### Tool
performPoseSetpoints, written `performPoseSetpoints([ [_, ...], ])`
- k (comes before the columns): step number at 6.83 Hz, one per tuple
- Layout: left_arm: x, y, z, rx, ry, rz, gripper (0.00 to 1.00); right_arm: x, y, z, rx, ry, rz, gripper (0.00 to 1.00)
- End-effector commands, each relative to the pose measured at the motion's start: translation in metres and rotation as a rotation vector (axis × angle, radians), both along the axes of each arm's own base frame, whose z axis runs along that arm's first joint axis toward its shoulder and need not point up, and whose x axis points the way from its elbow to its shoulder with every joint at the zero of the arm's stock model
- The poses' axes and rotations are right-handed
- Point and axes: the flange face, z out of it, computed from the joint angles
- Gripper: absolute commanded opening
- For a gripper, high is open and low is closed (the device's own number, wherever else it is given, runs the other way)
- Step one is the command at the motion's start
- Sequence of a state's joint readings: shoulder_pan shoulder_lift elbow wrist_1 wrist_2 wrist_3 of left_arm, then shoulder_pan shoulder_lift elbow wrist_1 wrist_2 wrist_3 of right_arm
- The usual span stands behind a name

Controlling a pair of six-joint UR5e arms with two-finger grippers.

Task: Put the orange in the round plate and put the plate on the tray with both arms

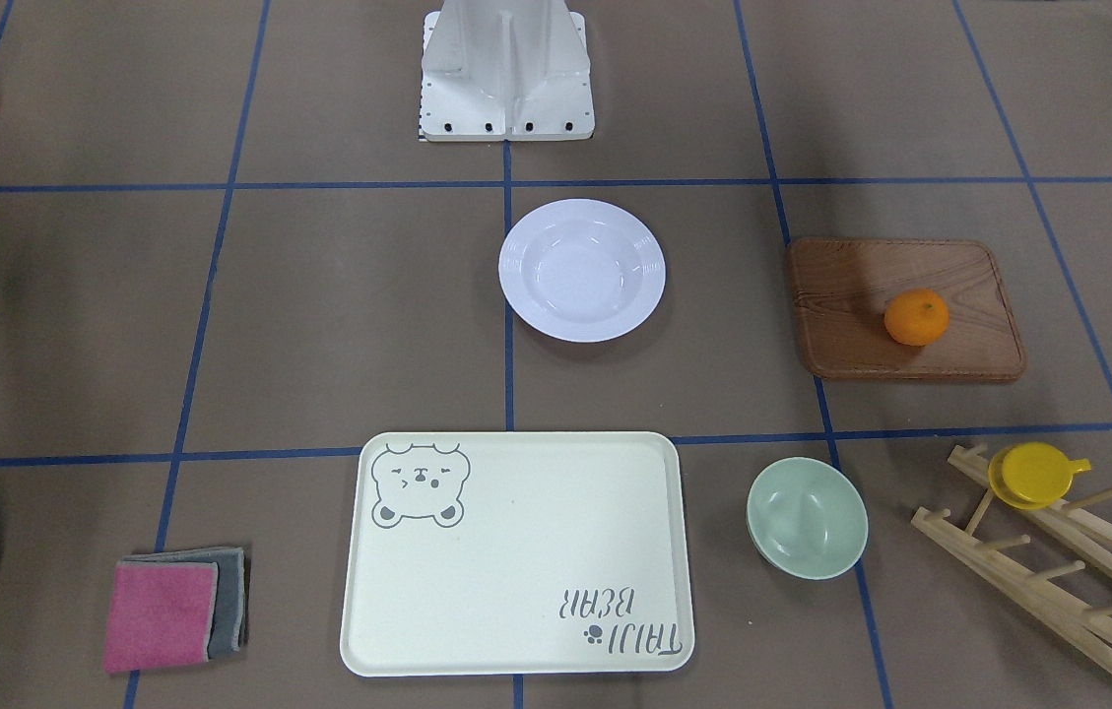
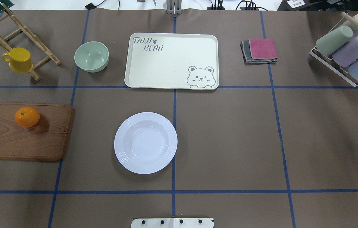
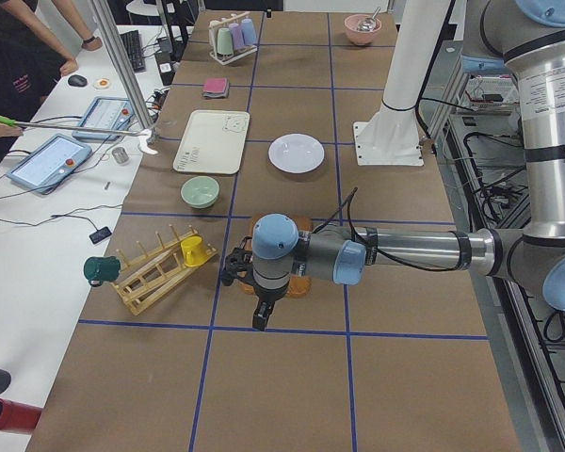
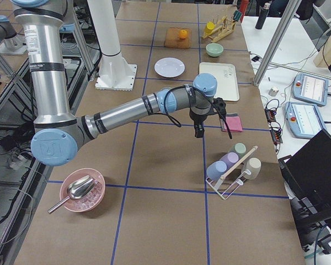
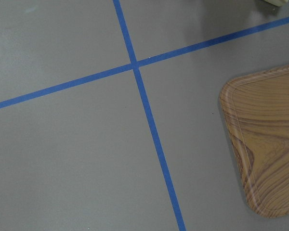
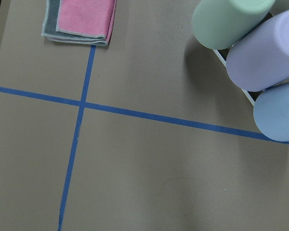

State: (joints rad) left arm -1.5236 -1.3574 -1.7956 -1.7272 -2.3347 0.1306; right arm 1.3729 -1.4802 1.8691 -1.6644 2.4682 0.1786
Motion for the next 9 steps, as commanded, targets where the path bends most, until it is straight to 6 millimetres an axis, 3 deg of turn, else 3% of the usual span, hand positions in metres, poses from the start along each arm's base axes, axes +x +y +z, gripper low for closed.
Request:
performPoseSetpoints([
  [1, 0.0, 0.0, 0.0, -0.001, 0.0, -0.001, 0.99, 0.001, -0.001, -0.003, 0.007, 0.001, 0.003, 1.0],
  [3, 0.0, -0.002, -0.005, -0.028, 0.006, -0.04, 0.99, -0.005, -0.005, -0.03, 0.057, -0.017, 0.003, 1.0],
  [4, 0.002, -0.004, -0.01, -0.056, 0.012, -0.074, 0.99, -0.029, 0.0, -0.049, 0.136, -0.052, -0.035, 1.0],
  [5, 0.004, -0.008, -0.014, -0.072, 0.016, -0.098, 0.99, -0.05, 0.017, -0.071, -0.033, -0.218, -0.002, 1.0],
  [6, 0.008, -0.011, -0.025, -0.09, 0.03, -0.153, 0.99, -0.09, 0.035, -0.099, -0.073, -0.324, 0.004, 1.0],
  [7, 0.037, -0.015, -0.032, -0.114, 0.049, -0.174, 0.99, -0.14, 0.053, -0.11, -0.105, -0.4, 0.055, 1.0],
  [9, 0.08, -0.02, -0.047, -0.155, 0.087, -0.214, 0.99, -0.251, 0.107, -0.113, -0.221, -0.673, 0.162, 0.97],
])
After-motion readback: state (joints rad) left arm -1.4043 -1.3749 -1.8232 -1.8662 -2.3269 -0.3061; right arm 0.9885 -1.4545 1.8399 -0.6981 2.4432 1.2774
